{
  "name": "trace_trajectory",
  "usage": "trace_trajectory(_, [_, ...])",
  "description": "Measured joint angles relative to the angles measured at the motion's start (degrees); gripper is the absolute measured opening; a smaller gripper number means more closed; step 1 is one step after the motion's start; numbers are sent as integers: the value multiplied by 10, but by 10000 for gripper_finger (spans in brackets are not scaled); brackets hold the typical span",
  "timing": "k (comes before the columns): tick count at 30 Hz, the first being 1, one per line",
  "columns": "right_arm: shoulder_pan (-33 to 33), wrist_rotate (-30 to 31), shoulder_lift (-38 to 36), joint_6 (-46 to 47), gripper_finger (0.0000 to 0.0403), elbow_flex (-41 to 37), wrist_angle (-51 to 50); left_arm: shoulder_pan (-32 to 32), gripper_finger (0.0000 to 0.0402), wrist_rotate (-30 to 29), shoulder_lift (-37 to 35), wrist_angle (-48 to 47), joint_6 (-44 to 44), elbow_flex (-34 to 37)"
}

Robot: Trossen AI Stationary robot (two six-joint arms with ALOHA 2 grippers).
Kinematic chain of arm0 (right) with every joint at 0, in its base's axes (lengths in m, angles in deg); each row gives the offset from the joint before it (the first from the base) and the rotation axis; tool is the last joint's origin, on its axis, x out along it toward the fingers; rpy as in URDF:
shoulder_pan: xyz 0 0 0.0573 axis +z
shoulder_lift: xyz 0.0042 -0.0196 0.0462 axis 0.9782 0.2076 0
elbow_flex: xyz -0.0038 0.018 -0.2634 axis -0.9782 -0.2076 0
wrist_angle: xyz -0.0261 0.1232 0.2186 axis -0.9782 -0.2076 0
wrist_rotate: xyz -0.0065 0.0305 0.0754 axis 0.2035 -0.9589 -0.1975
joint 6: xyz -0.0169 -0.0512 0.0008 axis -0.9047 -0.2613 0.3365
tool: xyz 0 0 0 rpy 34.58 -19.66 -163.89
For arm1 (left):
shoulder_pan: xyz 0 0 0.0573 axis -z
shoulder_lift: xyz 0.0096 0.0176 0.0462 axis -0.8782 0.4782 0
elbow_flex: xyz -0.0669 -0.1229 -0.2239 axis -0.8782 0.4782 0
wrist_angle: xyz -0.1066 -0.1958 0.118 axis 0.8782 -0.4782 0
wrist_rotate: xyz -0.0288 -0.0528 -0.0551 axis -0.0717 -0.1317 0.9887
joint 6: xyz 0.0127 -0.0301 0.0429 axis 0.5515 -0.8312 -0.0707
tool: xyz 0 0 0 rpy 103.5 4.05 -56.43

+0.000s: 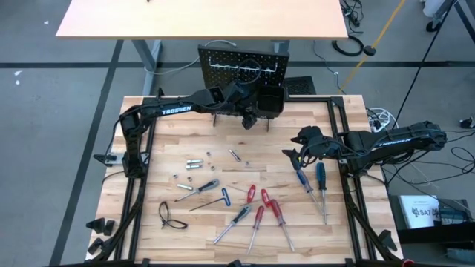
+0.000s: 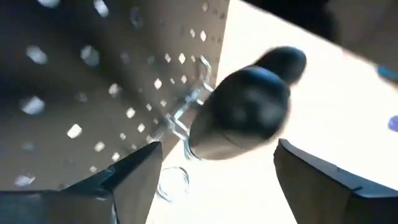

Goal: Hang tools onto peg board
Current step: Hang the black screwdriver on the pegboard, then hang the gray-black screwdriver on the pegboard

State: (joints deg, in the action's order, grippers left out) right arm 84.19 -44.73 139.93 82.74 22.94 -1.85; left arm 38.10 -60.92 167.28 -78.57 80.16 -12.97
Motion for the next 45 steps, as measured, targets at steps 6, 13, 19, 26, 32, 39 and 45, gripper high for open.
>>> trace_trajectory(6, [0,0,0,-6,310,0,0,10,309,20,-16,-5,24,0])
trace_trajectory(13, [0,0,0,-6,310,0,0,20,310,18,-46,-68,34,0])
trace_trajectory(19, [0,0,0,25,311,0,-1,33,310,17,-83,-167,34,0])
trace_trajectory(26, [0,-2,0,25,311,0,-2,88,310,-6,-144,-204,30,13])
trace_trajectory(32, [0,-12,7,26,311,0,1,171,310,-33,-201,-217,23,59])
trace_trajectory(39, [0,-15,40,39,311,0,4,245,310,-103,-322,-177,-78,190])
trace_trajectory(45, [0,-43,82,91,311,0,69,290,310,-110,-450,-100,-211,350])
